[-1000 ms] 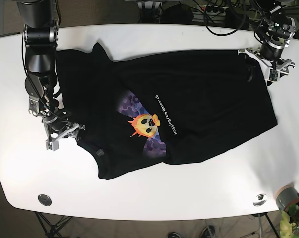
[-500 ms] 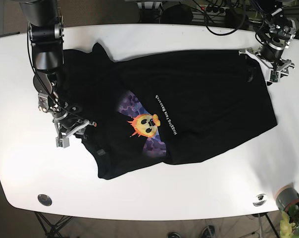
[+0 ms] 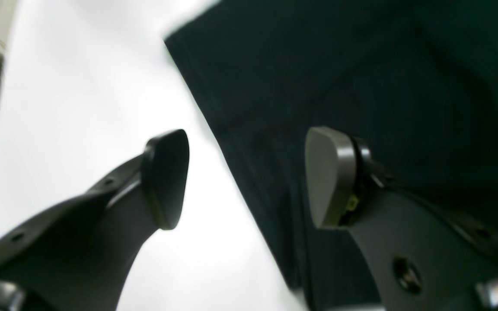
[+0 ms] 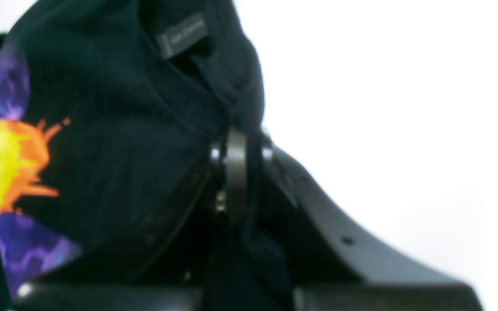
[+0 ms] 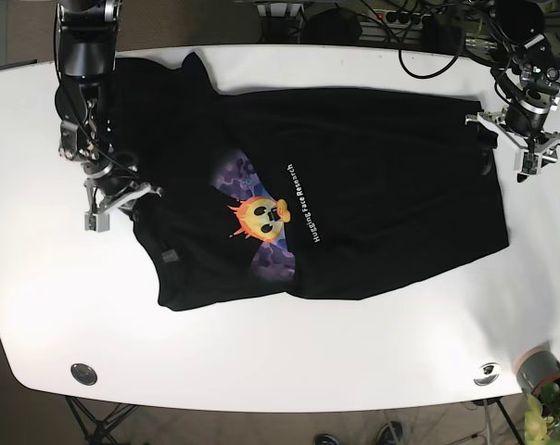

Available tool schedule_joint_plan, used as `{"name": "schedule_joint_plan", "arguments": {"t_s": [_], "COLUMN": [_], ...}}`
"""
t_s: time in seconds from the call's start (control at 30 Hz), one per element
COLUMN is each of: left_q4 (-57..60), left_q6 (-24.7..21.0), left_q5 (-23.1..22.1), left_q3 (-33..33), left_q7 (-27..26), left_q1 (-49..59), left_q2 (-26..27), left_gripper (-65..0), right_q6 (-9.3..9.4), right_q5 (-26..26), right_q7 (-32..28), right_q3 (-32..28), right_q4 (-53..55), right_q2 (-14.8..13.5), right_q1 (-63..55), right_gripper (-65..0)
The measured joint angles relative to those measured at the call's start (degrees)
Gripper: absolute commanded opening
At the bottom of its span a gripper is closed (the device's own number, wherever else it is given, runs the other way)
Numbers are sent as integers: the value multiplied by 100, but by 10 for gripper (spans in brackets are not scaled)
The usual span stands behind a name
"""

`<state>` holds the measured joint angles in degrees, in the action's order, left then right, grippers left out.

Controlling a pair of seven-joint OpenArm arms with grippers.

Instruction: Fold the T-shirt properly

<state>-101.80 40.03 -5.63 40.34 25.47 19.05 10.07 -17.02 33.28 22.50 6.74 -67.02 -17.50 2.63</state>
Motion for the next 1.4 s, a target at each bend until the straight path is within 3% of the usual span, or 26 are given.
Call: {"name": "schedule_joint_plan", "arguments": {"t_s": [0.2, 0.33, 0.57, 0.63, 0.8, 0.9, 1.03, 1.4], "left_q4": [293, 343, 608, 673, 708, 710, 710, 715], "left_q6": [11, 9, 9, 9, 9, 11, 9, 9], "left_q5": [94, -2, 79, 59, 46, 50, 48, 50], "left_q3": [-26, 0, 28, 17, -7, -20, -26, -31], "left_q7": [127, 31, 98, 68, 50, 63, 59, 50], "left_q1": [-39, -264, -457, -573, -715, -699, -706, -682], "left_q2": [-11, 98, 199, 203, 210, 201, 203, 201], "left_gripper": [-253, -253, -253, -251, -251, -251, -251, -253], "right_q6": [7, 48, 48, 50, 20, 33, 125, 55], "right_q5": [2, -44, -68, -72, -85, -133, -203, -192], "right_q7": [481, 643, 815, 815, 874, 975, 973, 1165], "right_q3": [479, 741, 765, 780, 793, 907, 981, 640], "right_q4": [-970, -1650, -2284, -2332, -2319, -2227, -1882, -225], "right_q2": [74, 286, 387, 431, 428, 378, 203, 9], "right_q1": [-868, -1493, -2122, -2157, -1987, -1757, -1298, 483], "right_gripper": [-629, -629, -614, -561, -266, -133, -113, -113]}}
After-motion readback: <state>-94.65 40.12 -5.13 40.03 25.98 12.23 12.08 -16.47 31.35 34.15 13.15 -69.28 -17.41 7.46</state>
